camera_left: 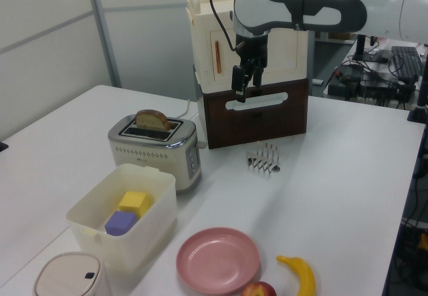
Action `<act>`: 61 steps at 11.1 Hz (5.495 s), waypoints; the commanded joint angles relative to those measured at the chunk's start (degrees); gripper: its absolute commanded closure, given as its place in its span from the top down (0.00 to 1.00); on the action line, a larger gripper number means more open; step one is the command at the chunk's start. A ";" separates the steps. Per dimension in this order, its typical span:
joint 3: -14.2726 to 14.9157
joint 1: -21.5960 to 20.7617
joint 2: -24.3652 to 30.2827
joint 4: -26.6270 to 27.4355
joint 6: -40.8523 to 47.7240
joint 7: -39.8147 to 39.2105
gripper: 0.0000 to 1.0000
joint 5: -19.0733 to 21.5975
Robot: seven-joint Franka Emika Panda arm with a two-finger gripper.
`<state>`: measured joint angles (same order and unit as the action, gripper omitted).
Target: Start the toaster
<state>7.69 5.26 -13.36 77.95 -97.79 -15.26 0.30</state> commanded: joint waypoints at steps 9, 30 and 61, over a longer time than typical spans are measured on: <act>0.22 -0.08 1.31 1.23 0.76 -1.18 1.00 -0.47; 4.88 -5.35 0.35 1.41 1.03 -1.09 0.00 2.16; 1.36 -4.56 -19.87 2.03 -32.90 -3.02 0.00 11.04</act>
<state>9.10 0.67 -32.79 78.99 -129.00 -16.76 11.05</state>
